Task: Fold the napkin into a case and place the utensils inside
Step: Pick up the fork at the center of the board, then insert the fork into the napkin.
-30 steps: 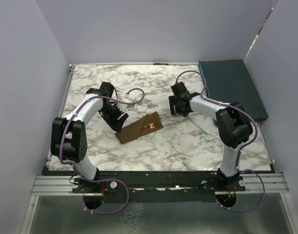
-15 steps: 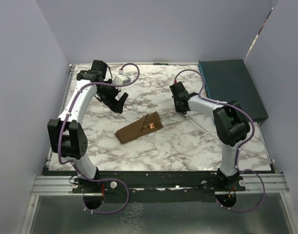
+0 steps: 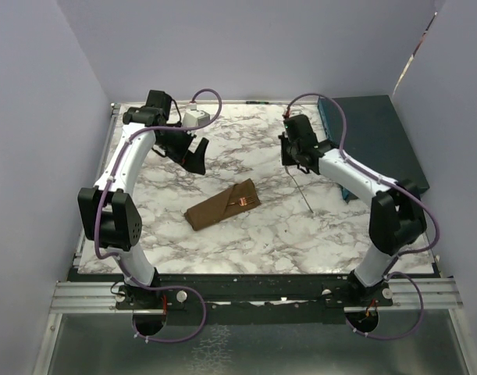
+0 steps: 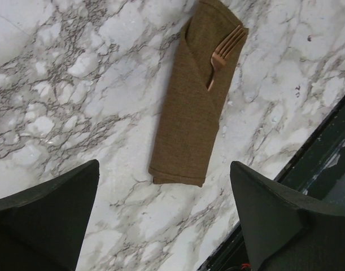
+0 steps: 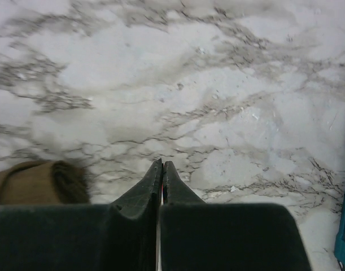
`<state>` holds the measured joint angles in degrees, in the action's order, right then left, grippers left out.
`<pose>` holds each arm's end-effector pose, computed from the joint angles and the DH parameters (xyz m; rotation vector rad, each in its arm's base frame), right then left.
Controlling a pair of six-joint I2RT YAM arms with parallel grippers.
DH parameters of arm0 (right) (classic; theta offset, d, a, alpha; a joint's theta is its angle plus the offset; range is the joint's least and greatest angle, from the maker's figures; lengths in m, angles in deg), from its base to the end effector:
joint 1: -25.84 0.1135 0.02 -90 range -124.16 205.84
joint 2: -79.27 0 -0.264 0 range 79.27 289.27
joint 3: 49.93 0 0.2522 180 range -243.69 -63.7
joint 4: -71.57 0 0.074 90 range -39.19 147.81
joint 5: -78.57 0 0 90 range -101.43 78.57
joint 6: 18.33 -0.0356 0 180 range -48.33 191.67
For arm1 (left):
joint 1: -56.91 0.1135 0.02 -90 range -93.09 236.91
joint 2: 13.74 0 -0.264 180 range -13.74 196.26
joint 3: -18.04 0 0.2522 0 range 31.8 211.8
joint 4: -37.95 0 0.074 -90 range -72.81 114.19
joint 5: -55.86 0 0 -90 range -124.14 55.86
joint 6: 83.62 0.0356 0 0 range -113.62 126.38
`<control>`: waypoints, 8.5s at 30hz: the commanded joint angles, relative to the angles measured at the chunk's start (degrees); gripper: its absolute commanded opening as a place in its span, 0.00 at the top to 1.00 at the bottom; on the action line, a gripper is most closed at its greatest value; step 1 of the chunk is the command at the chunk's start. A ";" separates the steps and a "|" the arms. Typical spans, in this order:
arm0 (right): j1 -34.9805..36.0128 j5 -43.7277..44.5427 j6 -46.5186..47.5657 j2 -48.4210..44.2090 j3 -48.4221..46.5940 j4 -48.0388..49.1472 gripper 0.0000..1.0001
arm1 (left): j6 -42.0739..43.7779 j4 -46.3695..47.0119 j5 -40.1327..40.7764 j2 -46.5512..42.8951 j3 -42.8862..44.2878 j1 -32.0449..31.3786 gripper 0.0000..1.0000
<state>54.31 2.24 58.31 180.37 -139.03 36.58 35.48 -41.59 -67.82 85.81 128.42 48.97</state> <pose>0.3482 0.1793 0.2407 -0.1998 2.3536 0.0677 0.3431 -0.0678 0.3247 0.9636 2.4121 -0.6821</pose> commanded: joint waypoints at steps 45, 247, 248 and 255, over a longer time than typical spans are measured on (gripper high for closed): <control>0.01 -65.83 -33.18 -20.55 -2.37 36.64 0.99 | 16.09 8.81 -33.60 -18.14 -13.93 -12.45 0.02; -1.40 -53.19 -10.56 15.52 -4.89 3.05 0.99 | 27.59 32.73 30.62 -6.06 -44.94 -12.82 0.58; -1.20 -53.30 -10.74 16.05 -5.14 3.34 0.99 | 27.74 32.73 30.57 -6.23 -44.95 -12.91 0.58; -0.96 -54.55 -11.35 19.64 -5.64 6.63 0.99 | 28.80 32.73 30.68 -6.69 -45.44 -13.37 0.60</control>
<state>53.15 -51.49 46.70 197.07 -143.62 41.01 62.28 -11.53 -38.57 78.47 84.86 35.76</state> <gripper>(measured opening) 0.008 0.408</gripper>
